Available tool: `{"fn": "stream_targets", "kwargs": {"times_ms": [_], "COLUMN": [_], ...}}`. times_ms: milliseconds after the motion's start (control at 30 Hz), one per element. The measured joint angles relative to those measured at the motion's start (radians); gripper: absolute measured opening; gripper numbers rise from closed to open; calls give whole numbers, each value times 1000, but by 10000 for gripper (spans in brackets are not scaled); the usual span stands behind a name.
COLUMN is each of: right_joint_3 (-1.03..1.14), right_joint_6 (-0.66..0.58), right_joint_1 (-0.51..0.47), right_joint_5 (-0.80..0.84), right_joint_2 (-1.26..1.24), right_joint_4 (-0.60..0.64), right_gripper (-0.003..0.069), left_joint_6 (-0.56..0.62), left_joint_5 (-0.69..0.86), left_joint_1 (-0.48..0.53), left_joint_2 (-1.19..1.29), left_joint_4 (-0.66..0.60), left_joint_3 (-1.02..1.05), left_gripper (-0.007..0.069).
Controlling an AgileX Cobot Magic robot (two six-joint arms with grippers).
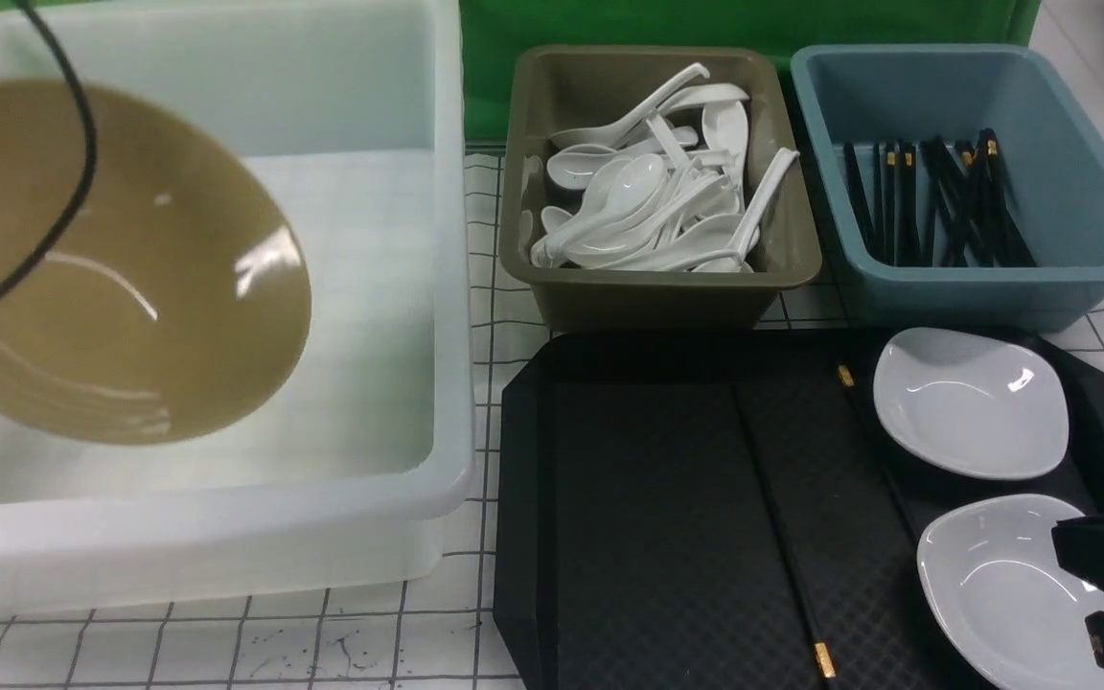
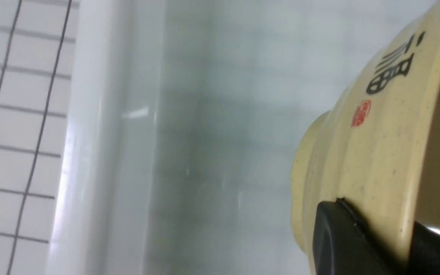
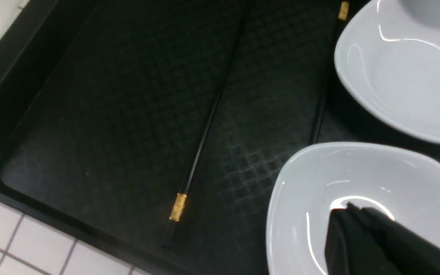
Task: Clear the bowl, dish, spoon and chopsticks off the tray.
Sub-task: Use the left arm to put the noodle bowl into the large storage box on the left, then use the right arm to grab the plate
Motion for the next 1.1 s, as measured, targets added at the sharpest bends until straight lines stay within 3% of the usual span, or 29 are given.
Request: {"fn": "stream_targets", "kwargs": {"times_ms": [233, 500, 533, 700, 833, 967, 1067, 1100], "right_joint_3": [0, 0, 0, 0, 1, 22, 14, -11], "right_joint_6": [2, 2, 1, 1, -17, -18, 25, 103], "right_joint_1": [0, 0, 0, 0, 0, 0, 0, 0], "right_joint_5": [-2, -2, -2, -4, -10, -20, 7, 53], "right_joint_2": [0, 0, 0, 0, 4, 34, 76, 114], "right_joint_4": [7, 9, 9, 9, 8, -13, -78, -165], "right_gripper": [46, 47, 48, 48, 48, 57, 93, 146], "left_joint_6": [-77, -199, -239, -290, -172, -126, -126, -121], "left_joint_5": [-207, -236, -221, -200, -226, -209, -210, -221], "left_joint_1": [8, 8, 8, 8, -23, -60, -101, -154], "left_joint_2": [53, 64, 64, 65, 102, 141, 123, 71], "left_joint_4": [107, 274, 298, 218, 88, 46, 47, 45], "left_joint_3": [182, 163, 138, 104, 135, 181, 206, 213], "left_gripper": [47, 290, 352, 416, 344, 190, 94, 40]}}
